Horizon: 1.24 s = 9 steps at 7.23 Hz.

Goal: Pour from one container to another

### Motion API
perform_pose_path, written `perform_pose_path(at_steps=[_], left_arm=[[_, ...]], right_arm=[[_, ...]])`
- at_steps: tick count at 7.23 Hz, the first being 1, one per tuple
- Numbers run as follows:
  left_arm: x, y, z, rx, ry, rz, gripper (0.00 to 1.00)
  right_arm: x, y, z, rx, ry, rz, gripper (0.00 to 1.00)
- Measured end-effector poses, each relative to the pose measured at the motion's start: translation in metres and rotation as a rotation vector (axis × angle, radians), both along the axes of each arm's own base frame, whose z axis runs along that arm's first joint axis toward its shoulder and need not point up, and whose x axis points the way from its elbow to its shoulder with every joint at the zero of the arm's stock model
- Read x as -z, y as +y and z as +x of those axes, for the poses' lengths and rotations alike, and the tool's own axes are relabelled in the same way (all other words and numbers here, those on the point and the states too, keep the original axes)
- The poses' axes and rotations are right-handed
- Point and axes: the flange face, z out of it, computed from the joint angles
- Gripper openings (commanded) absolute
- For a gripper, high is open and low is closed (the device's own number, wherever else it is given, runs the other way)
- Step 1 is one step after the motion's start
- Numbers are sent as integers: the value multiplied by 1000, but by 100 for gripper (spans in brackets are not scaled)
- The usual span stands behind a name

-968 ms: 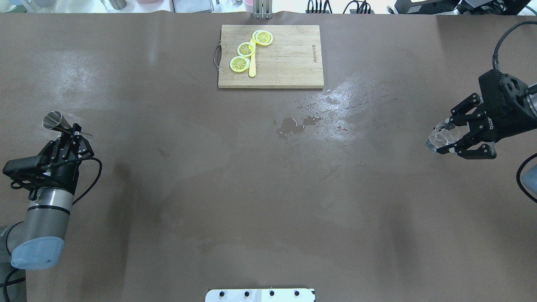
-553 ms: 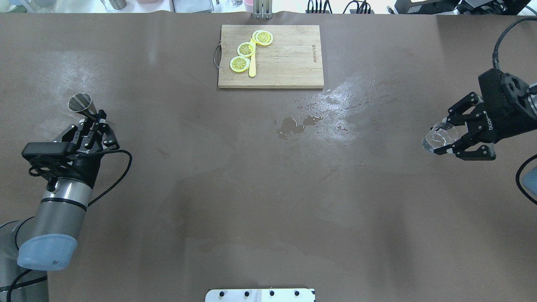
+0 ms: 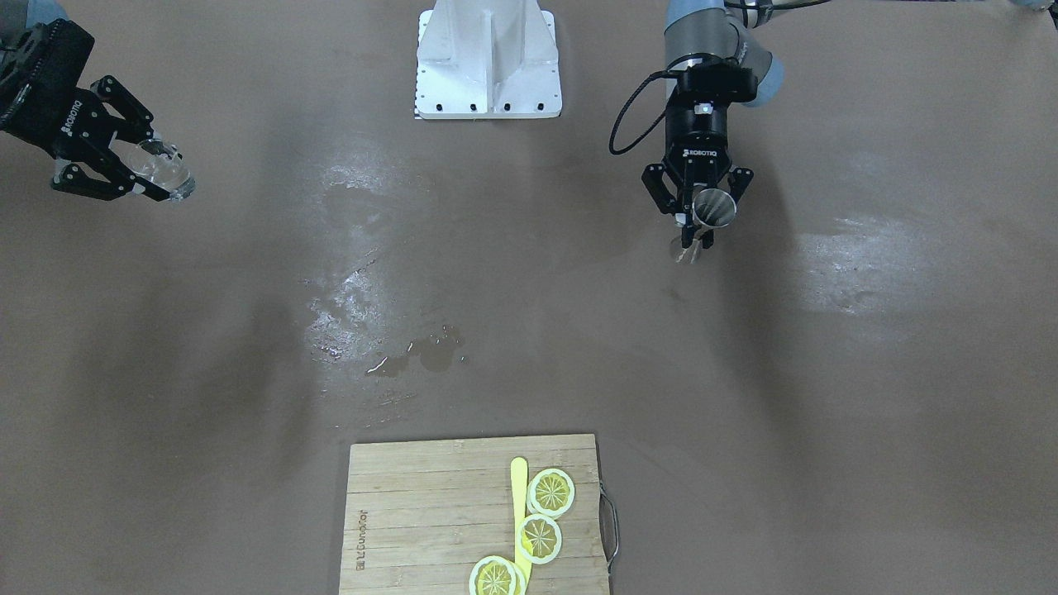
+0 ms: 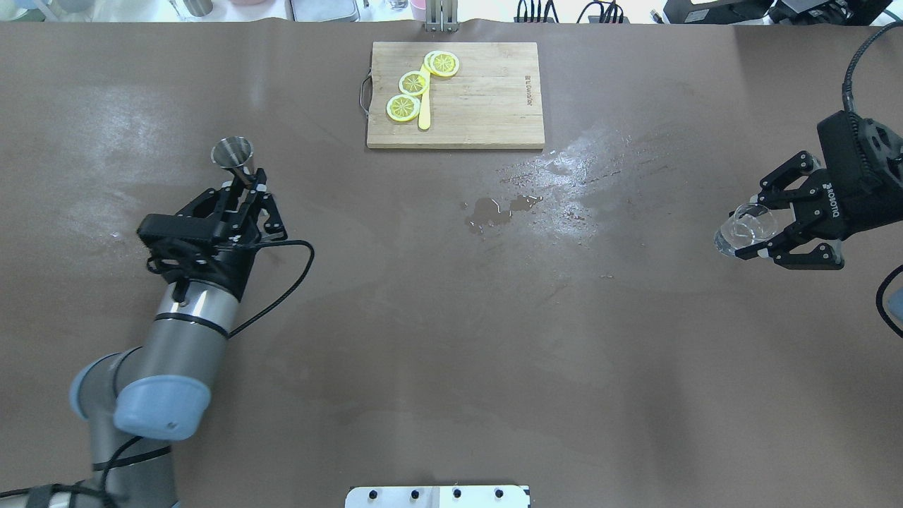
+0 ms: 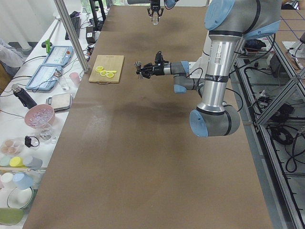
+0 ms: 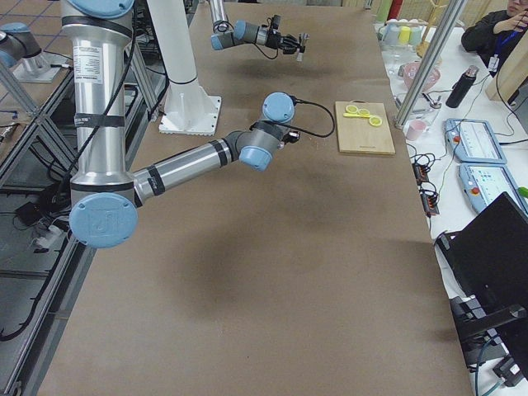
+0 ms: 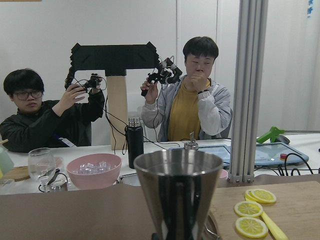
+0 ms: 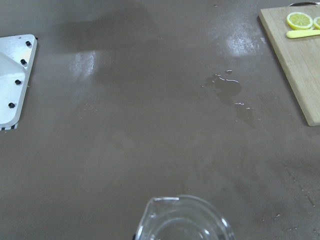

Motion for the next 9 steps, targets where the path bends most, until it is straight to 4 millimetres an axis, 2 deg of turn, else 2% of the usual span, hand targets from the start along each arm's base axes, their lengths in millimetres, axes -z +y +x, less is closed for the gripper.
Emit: perform_pose_path(at_steps=[2,4,6,7,9], left_arm=[[32,-51,49,-52,-53,2,0],[81,-87,75,-97,-137,43,0],[112,-97,92,-121,-161,67,0],[123,-96,91,-125,-152,77,0],[135,-83,95,-146,-130,91,0]], right_arm=[[7,3,3,-3,-8,14,0],[29,13,7,-1,-31,40,0],[57,30,2,17,-38,27,0],[65,35,0,22,-34,19,0],[75,35,-3,25,-31,16,0]])
